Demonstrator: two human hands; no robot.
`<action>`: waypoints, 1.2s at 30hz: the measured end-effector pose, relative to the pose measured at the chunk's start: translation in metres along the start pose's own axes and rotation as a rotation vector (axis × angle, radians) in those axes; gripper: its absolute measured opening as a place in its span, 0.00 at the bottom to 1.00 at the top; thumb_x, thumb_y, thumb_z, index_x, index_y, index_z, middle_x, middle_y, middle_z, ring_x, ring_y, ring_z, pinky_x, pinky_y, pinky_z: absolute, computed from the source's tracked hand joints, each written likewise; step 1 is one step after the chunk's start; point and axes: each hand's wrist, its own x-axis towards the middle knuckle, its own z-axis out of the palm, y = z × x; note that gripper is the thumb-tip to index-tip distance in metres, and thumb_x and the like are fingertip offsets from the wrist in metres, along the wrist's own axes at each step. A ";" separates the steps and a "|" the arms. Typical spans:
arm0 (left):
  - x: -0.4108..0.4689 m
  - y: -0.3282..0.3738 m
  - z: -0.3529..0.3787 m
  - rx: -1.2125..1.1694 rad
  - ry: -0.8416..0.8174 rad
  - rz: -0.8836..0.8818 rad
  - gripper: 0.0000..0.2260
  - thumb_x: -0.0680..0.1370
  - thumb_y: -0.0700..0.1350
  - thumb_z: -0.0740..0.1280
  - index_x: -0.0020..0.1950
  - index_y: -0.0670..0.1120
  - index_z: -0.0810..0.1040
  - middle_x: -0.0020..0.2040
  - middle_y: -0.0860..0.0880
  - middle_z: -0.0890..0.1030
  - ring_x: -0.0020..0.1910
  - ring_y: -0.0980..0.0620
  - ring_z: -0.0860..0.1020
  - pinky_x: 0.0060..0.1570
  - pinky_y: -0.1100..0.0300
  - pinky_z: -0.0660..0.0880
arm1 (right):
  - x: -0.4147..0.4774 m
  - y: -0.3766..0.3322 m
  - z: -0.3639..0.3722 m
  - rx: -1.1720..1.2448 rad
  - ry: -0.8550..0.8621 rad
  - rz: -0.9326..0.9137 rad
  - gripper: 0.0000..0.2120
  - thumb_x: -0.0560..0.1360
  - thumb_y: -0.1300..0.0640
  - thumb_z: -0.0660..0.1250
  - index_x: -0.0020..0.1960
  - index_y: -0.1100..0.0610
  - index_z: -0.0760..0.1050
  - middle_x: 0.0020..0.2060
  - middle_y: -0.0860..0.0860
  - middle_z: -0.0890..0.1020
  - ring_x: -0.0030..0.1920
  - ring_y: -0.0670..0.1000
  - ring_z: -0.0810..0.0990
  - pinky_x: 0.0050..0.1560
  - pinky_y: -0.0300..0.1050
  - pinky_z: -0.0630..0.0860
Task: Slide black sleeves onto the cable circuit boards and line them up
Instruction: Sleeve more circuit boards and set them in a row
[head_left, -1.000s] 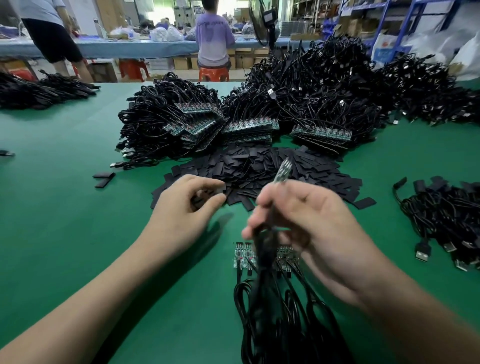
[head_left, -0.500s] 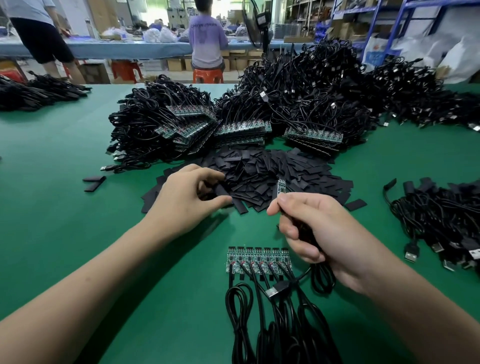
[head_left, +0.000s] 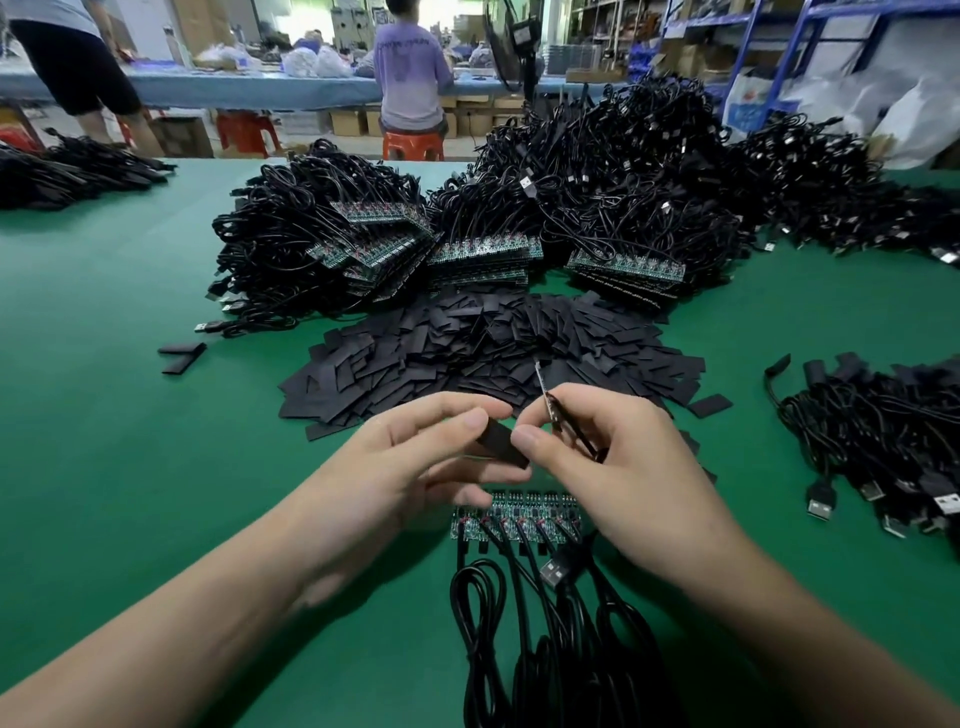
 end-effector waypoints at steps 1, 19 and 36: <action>-0.002 0.000 0.000 0.060 0.007 0.037 0.11 0.77 0.51 0.74 0.57 0.49 0.85 0.54 0.42 0.86 0.53 0.45 0.85 0.43 0.62 0.81 | 0.001 0.002 -0.001 0.018 -0.010 0.022 0.06 0.78 0.51 0.71 0.42 0.48 0.80 0.28 0.41 0.74 0.30 0.40 0.70 0.33 0.33 0.65; -0.012 -0.006 0.008 0.665 0.207 0.453 0.10 0.70 0.48 0.77 0.51 0.53 0.88 0.44 0.48 0.86 0.42 0.46 0.84 0.46 0.50 0.81 | 0.001 0.006 0.001 0.091 -0.106 0.064 0.20 0.77 0.38 0.63 0.42 0.56 0.75 0.27 0.47 0.71 0.29 0.44 0.69 0.35 0.49 0.66; -0.015 0.002 0.007 0.944 0.228 0.675 0.13 0.70 0.51 0.78 0.53 0.51 0.86 0.42 0.56 0.85 0.39 0.54 0.83 0.43 0.63 0.80 | -0.005 0.002 0.001 0.103 -0.092 0.067 0.12 0.79 0.45 0.69 0.47 0.53 0.82 0.29 0.44 0.73 0.30 0.41 0.69 0.36 0.43 0.66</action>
